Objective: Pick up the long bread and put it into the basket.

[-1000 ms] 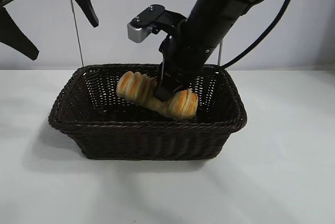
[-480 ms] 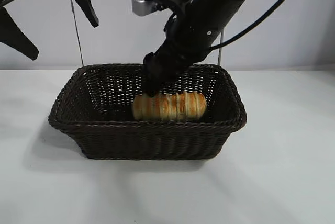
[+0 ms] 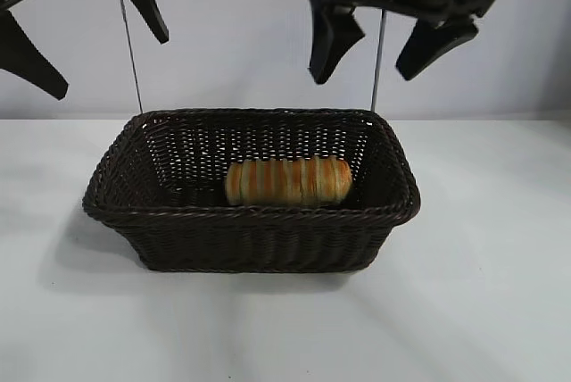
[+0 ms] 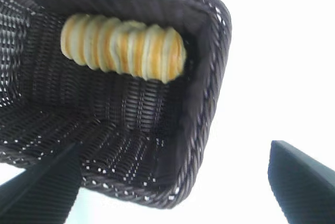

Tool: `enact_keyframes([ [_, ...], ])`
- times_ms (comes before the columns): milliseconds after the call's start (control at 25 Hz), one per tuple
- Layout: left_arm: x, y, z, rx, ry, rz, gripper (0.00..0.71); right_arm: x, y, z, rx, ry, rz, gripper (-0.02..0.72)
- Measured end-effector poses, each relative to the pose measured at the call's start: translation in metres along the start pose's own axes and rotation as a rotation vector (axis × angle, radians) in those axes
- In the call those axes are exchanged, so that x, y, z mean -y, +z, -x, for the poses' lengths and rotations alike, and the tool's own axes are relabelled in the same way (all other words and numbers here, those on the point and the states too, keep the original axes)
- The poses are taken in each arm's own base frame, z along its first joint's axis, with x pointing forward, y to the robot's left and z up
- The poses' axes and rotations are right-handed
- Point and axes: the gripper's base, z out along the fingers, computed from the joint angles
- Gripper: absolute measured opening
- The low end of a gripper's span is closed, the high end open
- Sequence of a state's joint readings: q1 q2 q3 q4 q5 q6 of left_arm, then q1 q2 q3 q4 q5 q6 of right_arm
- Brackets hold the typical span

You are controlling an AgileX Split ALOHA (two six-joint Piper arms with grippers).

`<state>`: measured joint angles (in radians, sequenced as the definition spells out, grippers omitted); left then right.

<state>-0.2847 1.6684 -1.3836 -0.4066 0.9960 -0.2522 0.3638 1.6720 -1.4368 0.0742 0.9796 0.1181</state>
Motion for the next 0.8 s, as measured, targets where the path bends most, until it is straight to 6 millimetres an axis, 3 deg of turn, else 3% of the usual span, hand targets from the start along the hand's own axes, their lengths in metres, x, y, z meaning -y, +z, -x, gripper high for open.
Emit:
enact_keyframes([
  [800, 0.0000, 0.0000, 0.0000, 0.000, 0.000, 0.000, 0.694, 0.0008, -0.0001, -0.0040, -0.044, 0.103, -0.008, 0.694],
])
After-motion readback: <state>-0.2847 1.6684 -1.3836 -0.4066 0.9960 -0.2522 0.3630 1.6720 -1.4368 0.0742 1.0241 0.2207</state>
